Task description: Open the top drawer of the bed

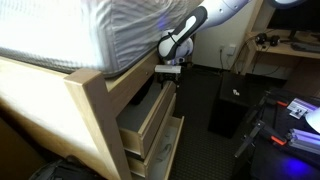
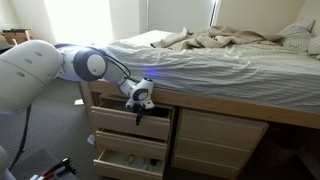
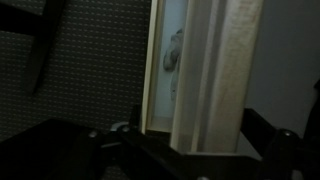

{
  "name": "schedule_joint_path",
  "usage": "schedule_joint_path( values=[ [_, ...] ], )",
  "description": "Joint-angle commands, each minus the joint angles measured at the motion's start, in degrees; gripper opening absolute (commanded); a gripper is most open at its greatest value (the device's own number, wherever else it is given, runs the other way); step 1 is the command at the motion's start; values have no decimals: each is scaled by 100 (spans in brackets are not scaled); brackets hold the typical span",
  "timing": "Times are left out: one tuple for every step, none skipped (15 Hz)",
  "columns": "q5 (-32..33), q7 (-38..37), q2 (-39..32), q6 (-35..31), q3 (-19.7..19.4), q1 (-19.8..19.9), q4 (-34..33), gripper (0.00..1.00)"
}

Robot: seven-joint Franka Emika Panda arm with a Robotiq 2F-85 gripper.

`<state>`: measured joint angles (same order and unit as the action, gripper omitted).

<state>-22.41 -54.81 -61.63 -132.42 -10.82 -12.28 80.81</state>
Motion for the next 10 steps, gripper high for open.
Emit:
schedule_joint_path(
  values=[
    [314, -160, 12, -45, 258, 209, -22, 100],
    [314, -160, 12, -46, 257, 209, -22, 100],
    [314, -160, 12, -46, 257, 209, -22, 100],
    [314, -160, 12, -46, 257, 209, -21, 100],
    [314, -160, 12, -46, 257, 209, -21, 100],
    [314, -160, 12, -47, 257, 209, -21, 100],
    [316, -154, 13, -41, 259, 211, -20, 100],
    [359, -167, 13, -49, 279, 229, -21, 100],
    [411, -195, -18, -95, 276, 234, 4, 100],
    [421, -34, -49, -308, 349, 294, 184, 100]
  ],
)
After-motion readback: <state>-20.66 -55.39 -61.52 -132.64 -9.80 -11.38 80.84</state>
